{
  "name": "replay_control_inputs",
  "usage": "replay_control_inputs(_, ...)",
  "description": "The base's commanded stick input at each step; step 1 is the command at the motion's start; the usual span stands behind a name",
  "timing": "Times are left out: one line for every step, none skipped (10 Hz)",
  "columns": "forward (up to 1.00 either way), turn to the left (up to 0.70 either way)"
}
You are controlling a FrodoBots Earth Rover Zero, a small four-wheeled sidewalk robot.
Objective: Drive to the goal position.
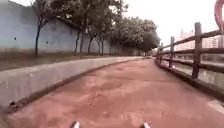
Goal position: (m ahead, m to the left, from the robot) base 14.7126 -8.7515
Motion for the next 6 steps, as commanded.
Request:
replay_control_inputs(0.7,-0.06)
replay_control_inputs(0.7,-0.35)
replay_control_inputs(0.7,-0.24)
replay_control_inputs(0.7,0.0)
replay_control_inputs(0.7,0.0)
replay_control_inputs(0.7,0.0)
